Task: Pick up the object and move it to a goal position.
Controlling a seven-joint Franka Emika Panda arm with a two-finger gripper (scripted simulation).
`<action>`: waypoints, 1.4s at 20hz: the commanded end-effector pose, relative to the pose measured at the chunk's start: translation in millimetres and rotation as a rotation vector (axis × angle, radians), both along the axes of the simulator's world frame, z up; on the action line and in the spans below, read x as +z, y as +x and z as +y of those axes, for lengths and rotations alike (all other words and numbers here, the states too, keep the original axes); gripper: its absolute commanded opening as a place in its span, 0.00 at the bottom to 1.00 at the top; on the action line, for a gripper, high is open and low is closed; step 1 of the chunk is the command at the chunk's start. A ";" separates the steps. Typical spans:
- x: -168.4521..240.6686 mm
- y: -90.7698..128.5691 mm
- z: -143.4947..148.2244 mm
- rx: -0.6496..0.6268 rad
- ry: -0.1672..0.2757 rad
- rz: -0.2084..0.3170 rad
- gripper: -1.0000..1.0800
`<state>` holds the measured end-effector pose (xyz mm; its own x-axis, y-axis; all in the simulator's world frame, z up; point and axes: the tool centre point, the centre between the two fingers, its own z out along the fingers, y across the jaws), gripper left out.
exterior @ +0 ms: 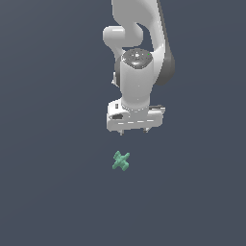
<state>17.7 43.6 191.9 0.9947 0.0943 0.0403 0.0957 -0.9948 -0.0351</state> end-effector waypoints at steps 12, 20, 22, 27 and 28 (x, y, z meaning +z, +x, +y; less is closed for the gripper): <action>-47.5 48.2 -36.6 -0.131 -0.021 0.029 0.96; -67.9 63.2 -51.3 -0.178 -0.034 0.039 0.96; -69.8 64.5 -52.7 -0.183 -0.035 0.040 0.96; -71.9 64.0 -52.7 -0.182 -0.035 0.041 0.96; -74.2 64.0 -52.7 -0.182 -0.035 0.041 0.96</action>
<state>81.9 -9.2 120.3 0.9962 -0.0871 0.0004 -0.0871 -0.9962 -0.0006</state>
